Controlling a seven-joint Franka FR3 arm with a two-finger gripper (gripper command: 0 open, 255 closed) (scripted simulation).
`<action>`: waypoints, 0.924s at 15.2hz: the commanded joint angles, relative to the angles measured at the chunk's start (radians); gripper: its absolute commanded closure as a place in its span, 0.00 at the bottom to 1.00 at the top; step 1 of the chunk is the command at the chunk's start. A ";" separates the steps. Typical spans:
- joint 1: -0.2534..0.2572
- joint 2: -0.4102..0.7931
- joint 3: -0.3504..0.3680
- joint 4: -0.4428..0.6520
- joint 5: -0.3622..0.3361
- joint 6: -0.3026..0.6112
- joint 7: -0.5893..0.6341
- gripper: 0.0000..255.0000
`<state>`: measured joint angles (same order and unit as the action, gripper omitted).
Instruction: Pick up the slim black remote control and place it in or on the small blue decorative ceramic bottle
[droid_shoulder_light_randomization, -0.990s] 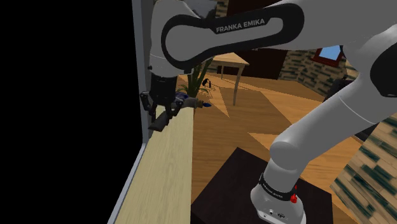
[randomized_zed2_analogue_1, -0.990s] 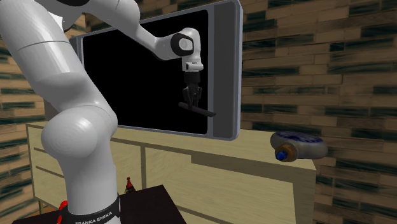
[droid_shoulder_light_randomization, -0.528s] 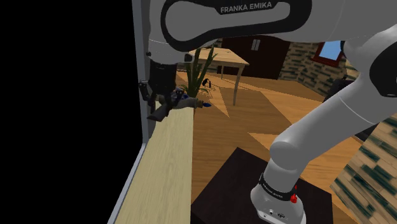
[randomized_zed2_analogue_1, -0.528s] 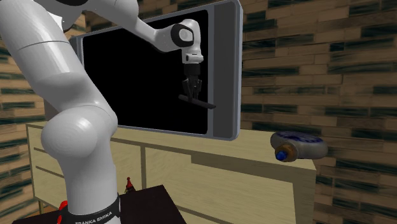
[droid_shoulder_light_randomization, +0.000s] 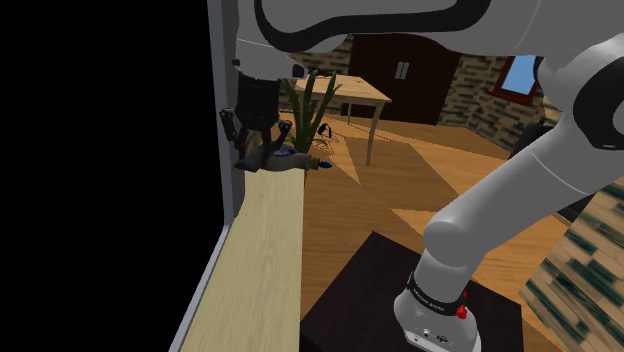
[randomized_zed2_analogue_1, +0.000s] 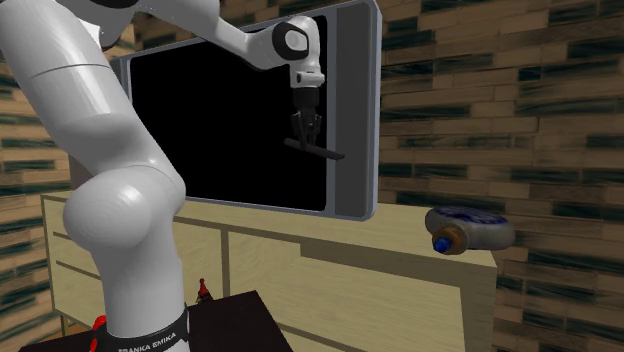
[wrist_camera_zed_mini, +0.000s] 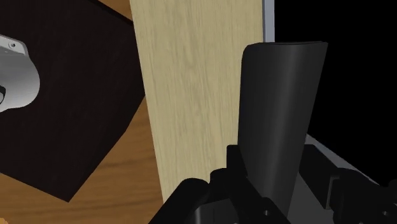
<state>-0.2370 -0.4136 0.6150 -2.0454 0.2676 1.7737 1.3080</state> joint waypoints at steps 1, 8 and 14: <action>-0.018 0.020 -0.024 0.007 -0.016 0.004 -0.037 1.00; -0.141 0.107 -0.060 0.060 -0.061 0.016 -0.178 1.00; -0.123 0.086 -0.221 -0.001 0.439 -0.162 -0.346 0.00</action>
<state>-0.3537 -0.3285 0.4173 -2.0299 0.6666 1.5910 0.9905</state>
